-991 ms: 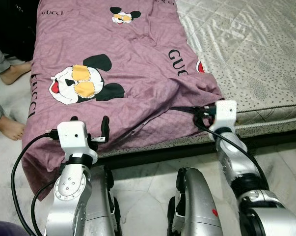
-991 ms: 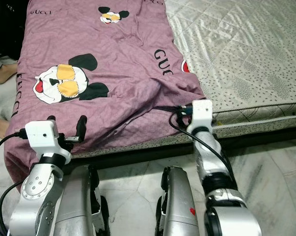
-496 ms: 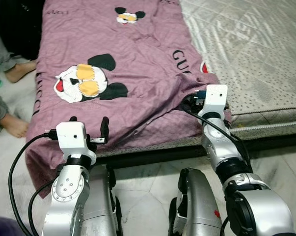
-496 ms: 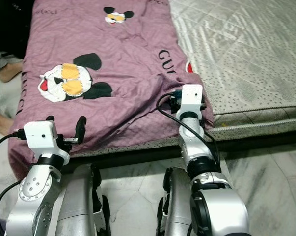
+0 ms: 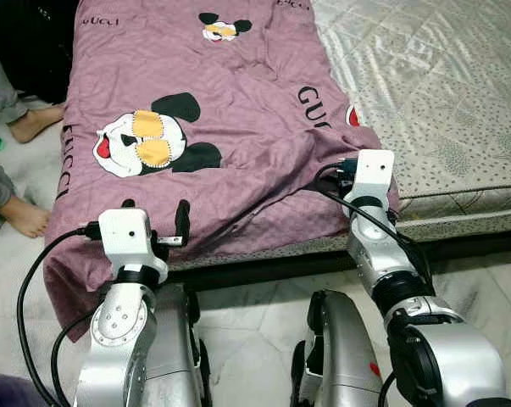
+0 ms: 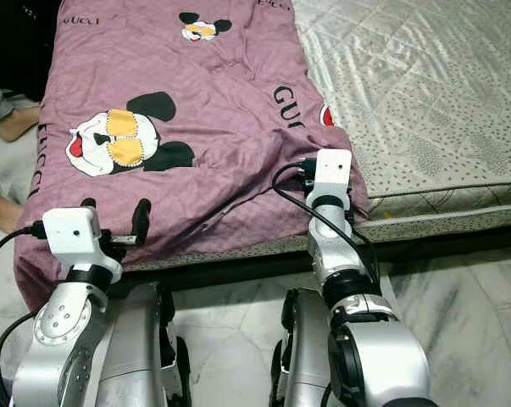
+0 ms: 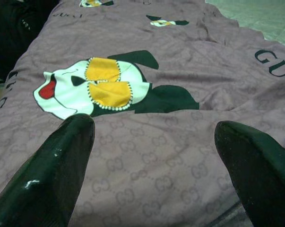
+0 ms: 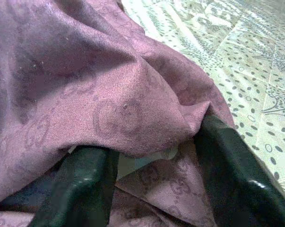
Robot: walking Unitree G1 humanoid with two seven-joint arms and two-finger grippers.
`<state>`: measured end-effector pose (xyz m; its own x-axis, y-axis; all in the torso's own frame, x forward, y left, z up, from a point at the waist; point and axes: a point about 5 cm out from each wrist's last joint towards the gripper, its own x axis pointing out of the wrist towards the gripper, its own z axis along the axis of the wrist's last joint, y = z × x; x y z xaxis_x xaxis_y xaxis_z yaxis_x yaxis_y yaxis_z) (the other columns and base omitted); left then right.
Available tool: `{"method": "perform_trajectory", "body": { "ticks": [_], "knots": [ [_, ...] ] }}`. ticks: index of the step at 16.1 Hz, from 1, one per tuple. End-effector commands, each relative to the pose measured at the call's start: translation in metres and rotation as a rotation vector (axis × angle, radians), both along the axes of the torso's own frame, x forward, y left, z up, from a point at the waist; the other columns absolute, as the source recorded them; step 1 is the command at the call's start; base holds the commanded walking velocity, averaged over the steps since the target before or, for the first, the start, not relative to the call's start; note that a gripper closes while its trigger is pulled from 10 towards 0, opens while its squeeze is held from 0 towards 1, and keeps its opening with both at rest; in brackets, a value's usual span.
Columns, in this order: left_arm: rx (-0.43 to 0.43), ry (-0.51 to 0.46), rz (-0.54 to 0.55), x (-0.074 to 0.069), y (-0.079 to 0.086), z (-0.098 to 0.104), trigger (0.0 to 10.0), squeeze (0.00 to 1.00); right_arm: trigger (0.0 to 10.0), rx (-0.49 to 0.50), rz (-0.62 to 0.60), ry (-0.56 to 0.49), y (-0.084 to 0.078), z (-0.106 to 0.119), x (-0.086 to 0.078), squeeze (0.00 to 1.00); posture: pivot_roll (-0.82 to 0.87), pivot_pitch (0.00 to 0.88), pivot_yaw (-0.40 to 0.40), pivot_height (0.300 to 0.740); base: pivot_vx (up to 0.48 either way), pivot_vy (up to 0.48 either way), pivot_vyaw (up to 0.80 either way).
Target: Clean up the room
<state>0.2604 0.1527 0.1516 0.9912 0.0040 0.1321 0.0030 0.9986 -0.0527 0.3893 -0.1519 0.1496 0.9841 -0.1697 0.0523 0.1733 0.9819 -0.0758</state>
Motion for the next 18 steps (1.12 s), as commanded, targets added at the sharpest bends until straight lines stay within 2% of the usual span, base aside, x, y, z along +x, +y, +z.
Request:
{"method": "perform_trajectory", "body": {
  "ticks": [1, 5, 9, 11, 13, 15, 18],
  "knots": [
    [0.0, 0.012, 0.01, -0.002, 0.002, -0.002, 10.0, 0.0, 0.0, 0.015, -0.017, 0.01, 0.0, -0.004, -0.001, 0.0, 0.13, 0.26, 0.008, 0.552, 0.0, 0.0, 0.0],
    [0.003, 0.004, 0.018, -0.002, 0.004, 0.0, 10.0, 0.0, 0.0, 0.084, -0.039, 0.032, -0.005, -0.007, -0.001, 0.0, 0.14, 0.249, 0.001, 0.552, 0.0, 0.0, 0.0],
    [-0.008, 0.006, 0.007, 0.0, -0.001, -0.002, 10.0, 0.0, 0.0, 0.074, -0.043, 0.025, -0.011, -0.008, -0.002, 0.0, 0.12, 0.251, 0.001, 0.552, 0.0, 0.0, 0.0],
    [-0.013, 0.009, -0.003, 0.0, -0.004, -0.003, 10.0, 0.0, 0.0, 0.101, -0.057, 0.052, -0.017, -0.013, -0.004, 0.0, 0.12, 0.246, -0.001, 0.552, 0.0, 0.0, 0.0],
    [-0.013, 0.011, -0.004, 0.0, -0.003, -0.004, 10.0, 0.0, 0.0, 0.087, -0.061, 0.066, -0.023, -0.016, -0.007, 0.0, 0.11, 0.245, -0.003, 0.552, 0.0, 0.0, 0.0],
    [-0.013, 0.013, -0.003, 0.0, -0.003, -0.005, 10.0, 0.0, 0.0, 0.057, -0.095, 0.088, -0.04, -0.026, -0.015, 0.0, 0.11, 0.244, -0.006, 0.552, 0.0, 0.0, 0.0],
    [-0.02, 0.02, -0.007, 0.0, -0.004, -0.008, 10.0, 0.0, 0.0, -0.005, -0.166, 0.135, -0.078, -0.045, -0.037, 0.0, 0.09, 0.243, -0.004, 0.552, 0.0, 0.0, 0.0]
  ]
}}
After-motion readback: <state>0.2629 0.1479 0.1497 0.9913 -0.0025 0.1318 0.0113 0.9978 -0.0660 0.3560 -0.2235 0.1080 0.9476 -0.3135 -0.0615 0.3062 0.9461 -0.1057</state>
